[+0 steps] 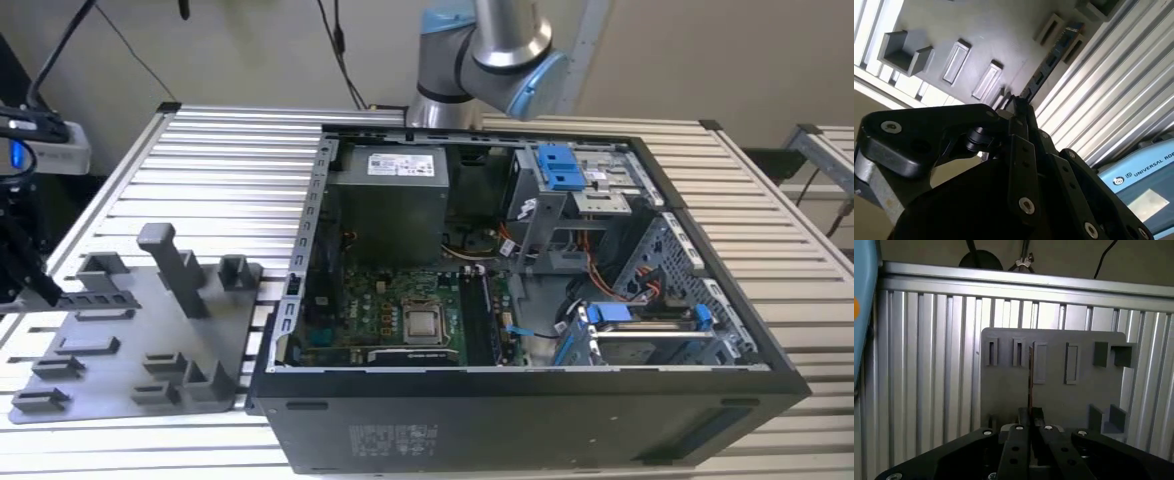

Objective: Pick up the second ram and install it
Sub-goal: 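Pick up the second ram and move it above second insertion slot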

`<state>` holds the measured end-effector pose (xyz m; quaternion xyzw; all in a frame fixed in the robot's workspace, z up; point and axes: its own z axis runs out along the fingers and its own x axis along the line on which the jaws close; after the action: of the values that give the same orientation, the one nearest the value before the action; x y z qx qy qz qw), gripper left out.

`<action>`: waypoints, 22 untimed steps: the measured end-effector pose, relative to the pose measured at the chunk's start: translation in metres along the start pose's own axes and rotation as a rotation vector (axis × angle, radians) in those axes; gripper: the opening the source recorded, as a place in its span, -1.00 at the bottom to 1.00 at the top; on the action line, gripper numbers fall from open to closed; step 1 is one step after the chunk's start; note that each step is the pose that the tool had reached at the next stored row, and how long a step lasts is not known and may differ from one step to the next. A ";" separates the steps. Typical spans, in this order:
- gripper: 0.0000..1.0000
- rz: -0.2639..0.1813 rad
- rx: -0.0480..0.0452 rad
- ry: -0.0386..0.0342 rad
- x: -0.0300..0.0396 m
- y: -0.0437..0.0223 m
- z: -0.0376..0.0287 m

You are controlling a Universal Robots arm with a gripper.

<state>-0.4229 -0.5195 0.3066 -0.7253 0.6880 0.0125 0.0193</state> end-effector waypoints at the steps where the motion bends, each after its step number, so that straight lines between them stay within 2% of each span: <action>1: -0.73 0.001 0.0000 0.0000 -0.0001 0.0000 -0.0031; 8: -0.73 0.004 0.0003 -0.0004 -0.0012 -0.0003 -0.0274; 22: -0.73 0.005 0.0004 -0.0005 -0.0041 -0.0010 -0.0909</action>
<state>-0.4229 -0.5195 0.3975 -0.7236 0.6899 0.0126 0.0196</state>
